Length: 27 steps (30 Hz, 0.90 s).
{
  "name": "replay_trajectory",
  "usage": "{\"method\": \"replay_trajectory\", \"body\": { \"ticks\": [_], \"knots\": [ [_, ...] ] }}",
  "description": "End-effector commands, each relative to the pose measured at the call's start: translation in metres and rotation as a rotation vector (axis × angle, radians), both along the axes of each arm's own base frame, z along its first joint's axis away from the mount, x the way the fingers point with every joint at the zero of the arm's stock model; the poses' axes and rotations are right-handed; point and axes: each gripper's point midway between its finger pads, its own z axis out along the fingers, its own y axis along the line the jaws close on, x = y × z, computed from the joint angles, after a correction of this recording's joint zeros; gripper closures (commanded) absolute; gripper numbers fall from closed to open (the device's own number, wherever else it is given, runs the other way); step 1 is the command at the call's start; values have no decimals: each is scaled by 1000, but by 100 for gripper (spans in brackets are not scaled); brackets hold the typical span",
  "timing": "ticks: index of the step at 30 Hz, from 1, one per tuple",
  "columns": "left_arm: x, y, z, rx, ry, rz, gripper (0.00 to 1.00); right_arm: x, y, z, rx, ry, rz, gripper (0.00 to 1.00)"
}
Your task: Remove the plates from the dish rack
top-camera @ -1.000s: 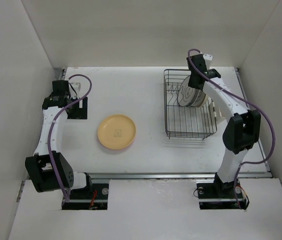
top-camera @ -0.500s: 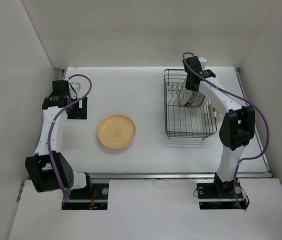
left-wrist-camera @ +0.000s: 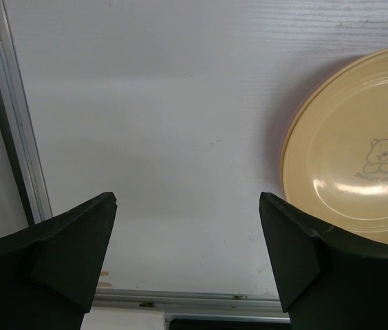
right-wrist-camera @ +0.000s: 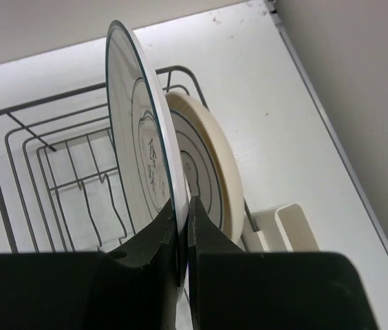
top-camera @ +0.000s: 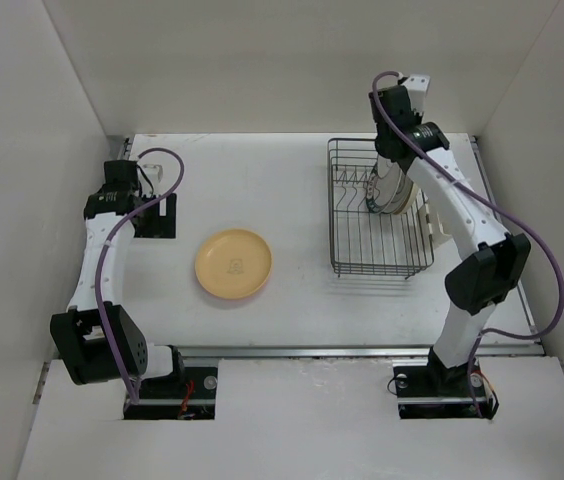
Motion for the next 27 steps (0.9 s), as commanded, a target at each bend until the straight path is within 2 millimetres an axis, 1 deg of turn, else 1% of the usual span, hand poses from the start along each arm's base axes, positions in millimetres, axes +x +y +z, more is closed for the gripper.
{"method": "replay_trajectory", "body": {
  "ticks": [1,2,3,4,5,6,7,8,9,10,11,12,13,14,15,16,17,18,19,20,21,22,23,24,25,26,27],
  "knots": [
    [8,-12,28,-42,-78,-48,17,-17,-14,51,-31,-102,-58,100],
    [9,-20,28,-81,-83,-74,16,-20,-7,61,-11,-123,-34,100],
    [10,-25,35,-106,-96,-93,16,-17,5,60,21,-123,16,100],
    [10,-32,39,-135,-102,-114,15,-21,10,71,55,-149,48,100],
    [12,-46,45,-201,-121,-161,13,-21,23,75,91,-163,101,100],
    [15,-54,55,-240,-146,-181,13,-15,47,74,163,-170,222,100],
    [16,-62,60,-283,-159,-203,12,-19,64,82,214,-195,302,100],
    [18,-70,67,-320,-182,-236,12,-18,78,82,248,-205,379,100],
    [15,-87,73,-409,-188,-284,10,-19,91,83,285,-220,444,100],
    [20,-95,82,-449,-213,-311,8,-18,116,79,346,-229,562,100],
    [19,-103,89,-497,-220,-325,8,-18,127,77,372,-229,616,100],
    [22,-109,92,-537,-221,-341,8,-21,141,76,410,-229,670,100],
    [22,-119,98,-605,-218,-377,6,-26,160,81,465,-241,764,100],
    [22,-124,102,-633,-225,-391,6,-27,178,72,490,-216,827,100],
    [26,-127,104,-663,-230,-396,6,-29,189,64,514,-195,884,100],
    [25,-133,109,-698,-239,-419,6,-33,200,61,541,-185,946,100],
    [28,-134,109,-714,-240,-418,6,-48,226,62,612,-184,1088,100],
    [32,-134,113,-714,-260,-418,6,-50,238,53,652,-164,1146,100],
    [32,-134,116,-718,-264,-413,6,-56,248,51,706,-151,1198,100],
    [36,-134,114,-718,-264,-413,6,-61,256,47,744,-139,1254,100],
    [37,-134,111,-721,-256,-409,6,-72,268,51,789,-140,1361,100],
    [37,-134,111,-721,-256,-409,8,-71,276,40,839,-103,1380,100],
    [40,-132,111,-707,-264,-403,9,-75,284,35,862,-83,1412,100],
    [42,-133,106,-705,-248,-390,9,-85,295,33,889,-53,1472,100],
    [43,-133,107,-702,-256,-393,10,-84,304,20,910,-20,1491,100],
    [43,-136,100,-709,-235,-395,12,-87,311,15,927,7,1510,100],
    [43,-136,100,-710,-234,-395,15,-90,317,10,936,27,1532,100]
  ]
}}
